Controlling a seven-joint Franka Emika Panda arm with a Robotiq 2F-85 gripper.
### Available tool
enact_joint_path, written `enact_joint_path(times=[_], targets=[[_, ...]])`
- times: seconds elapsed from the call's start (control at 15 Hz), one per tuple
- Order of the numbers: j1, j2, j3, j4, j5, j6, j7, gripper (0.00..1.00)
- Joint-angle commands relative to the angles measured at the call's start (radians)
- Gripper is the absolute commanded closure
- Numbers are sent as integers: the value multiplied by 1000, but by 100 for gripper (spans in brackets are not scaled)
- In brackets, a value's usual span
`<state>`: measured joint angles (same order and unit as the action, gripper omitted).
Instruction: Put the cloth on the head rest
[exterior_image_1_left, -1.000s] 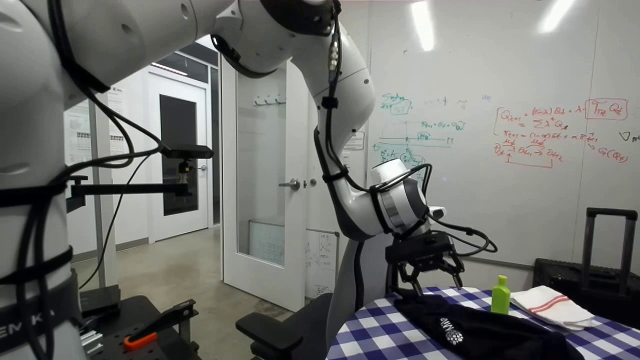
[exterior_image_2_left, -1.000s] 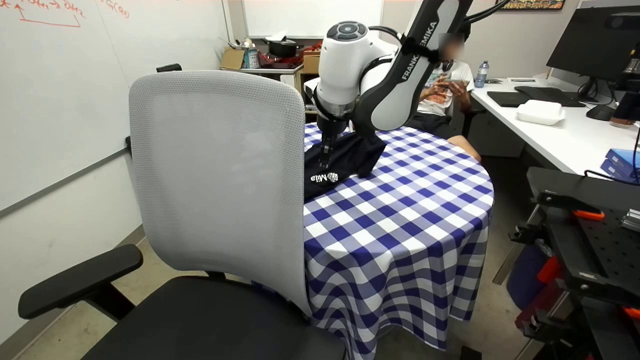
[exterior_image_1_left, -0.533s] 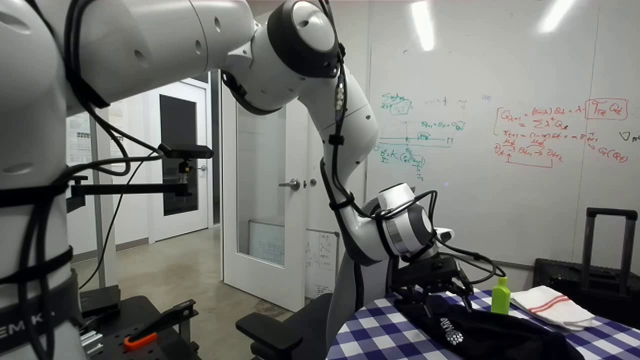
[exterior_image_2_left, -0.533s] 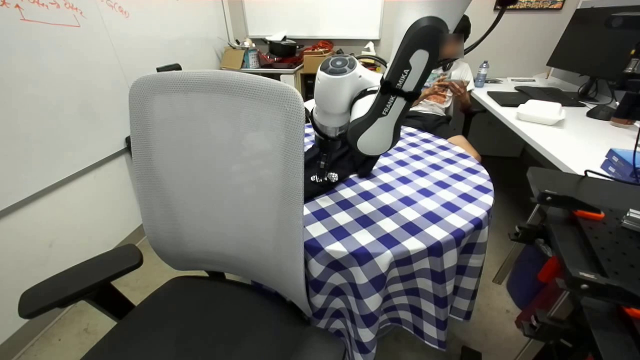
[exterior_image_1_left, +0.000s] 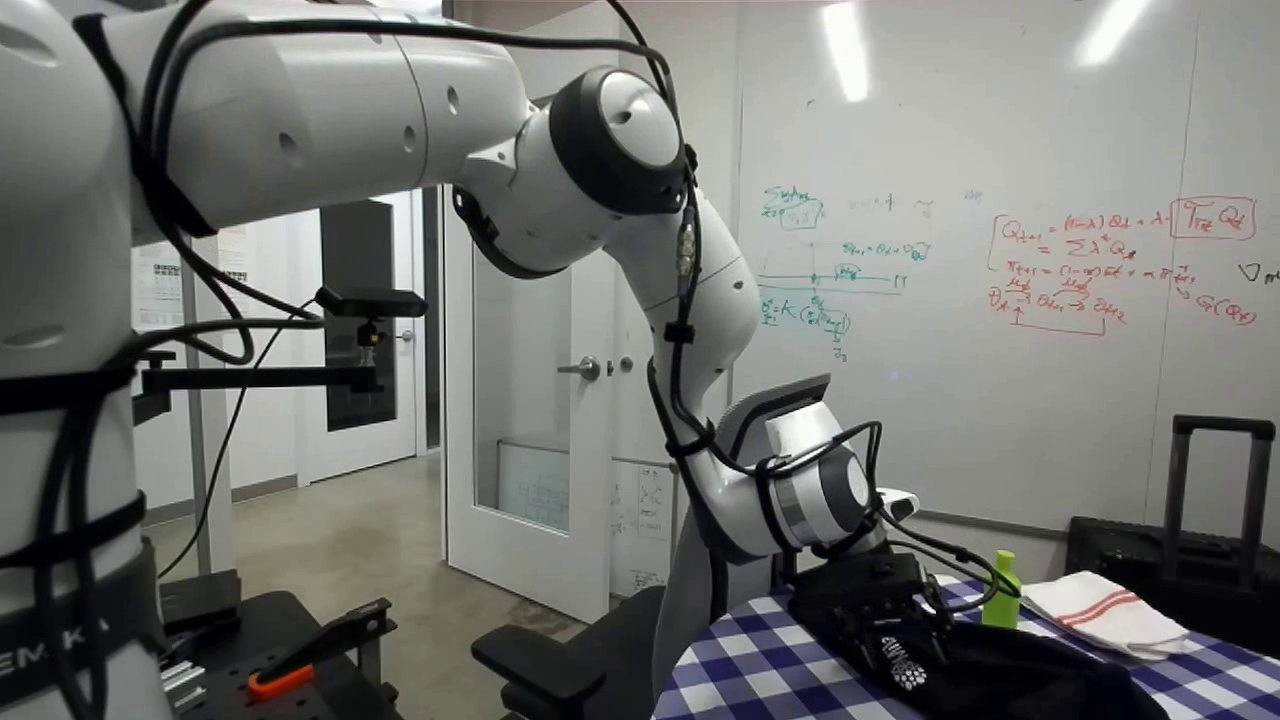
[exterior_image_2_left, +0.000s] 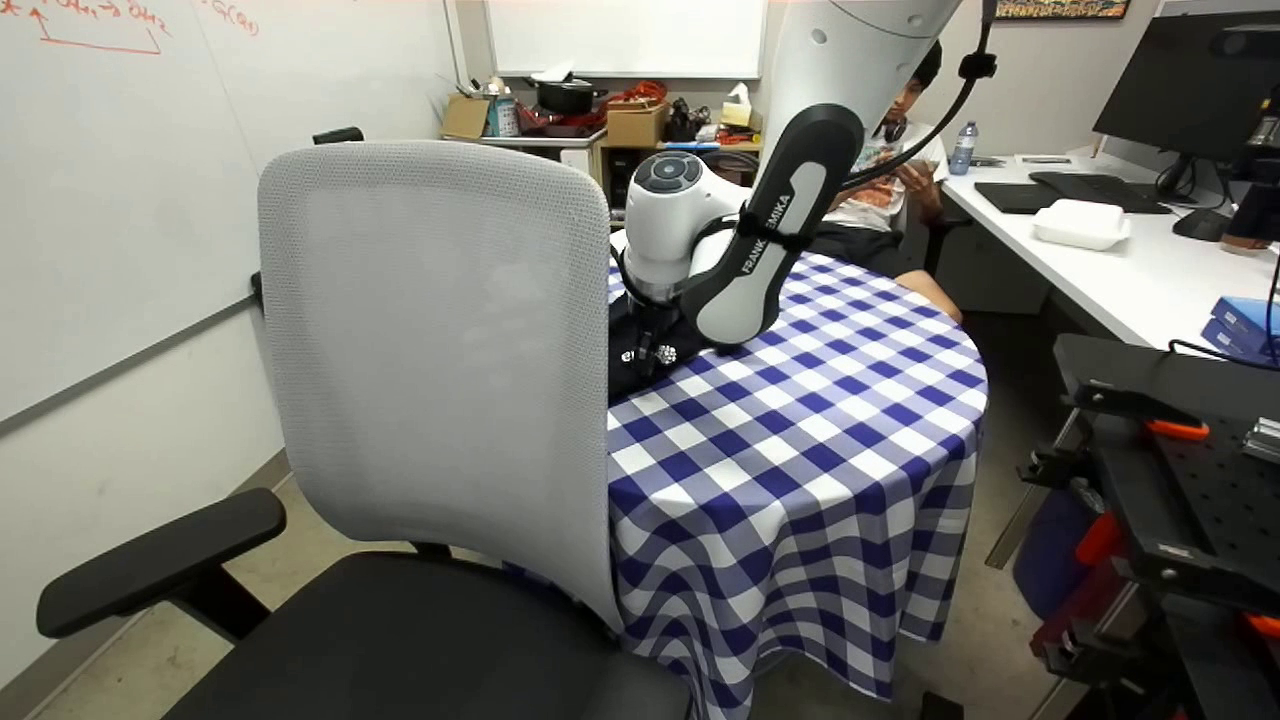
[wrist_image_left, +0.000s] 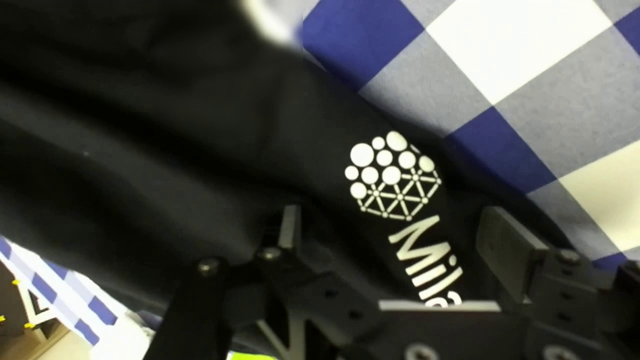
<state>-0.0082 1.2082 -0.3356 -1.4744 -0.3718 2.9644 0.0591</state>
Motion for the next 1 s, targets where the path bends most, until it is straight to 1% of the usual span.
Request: enact_joint_path(times=[0.0,0.27,0.4,0.47,0.6,0.73,0.93], targets=[[-23,55,6,96,54,-48,-42,41],[-28,60,2,118,59,-62,-45,73],[-35,53,5,124,59,-68,-47,86],[-38,51,5,128,61,-68,-46,95],[-51,40,14,131,65,-75,-50,98],[-71,16,37,120,74,-81,-61,94],[-120,-54,92,80,119,-113,-69,93]])
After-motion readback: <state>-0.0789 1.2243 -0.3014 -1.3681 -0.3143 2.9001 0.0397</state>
